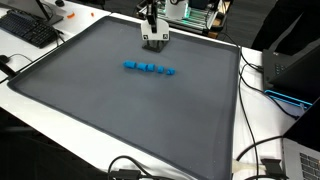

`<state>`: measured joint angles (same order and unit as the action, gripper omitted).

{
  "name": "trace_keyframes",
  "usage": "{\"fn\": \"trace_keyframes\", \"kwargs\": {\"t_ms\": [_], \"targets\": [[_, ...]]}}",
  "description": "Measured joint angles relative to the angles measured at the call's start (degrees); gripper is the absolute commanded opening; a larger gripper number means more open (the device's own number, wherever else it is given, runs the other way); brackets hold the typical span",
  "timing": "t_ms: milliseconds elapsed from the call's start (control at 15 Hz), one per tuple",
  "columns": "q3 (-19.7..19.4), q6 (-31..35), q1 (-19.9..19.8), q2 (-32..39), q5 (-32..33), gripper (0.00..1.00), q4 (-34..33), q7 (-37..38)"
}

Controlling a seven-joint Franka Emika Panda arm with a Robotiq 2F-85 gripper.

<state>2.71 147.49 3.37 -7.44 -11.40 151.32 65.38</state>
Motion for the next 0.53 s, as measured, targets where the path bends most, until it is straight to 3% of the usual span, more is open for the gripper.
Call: {"fn": "trace_keyframes", "kwargs": {"t_ms": [533], "targets": [[0.91, 6.67, -0.73, 0.32, 0.44, 0.01, 4.42, 7.34]]}}
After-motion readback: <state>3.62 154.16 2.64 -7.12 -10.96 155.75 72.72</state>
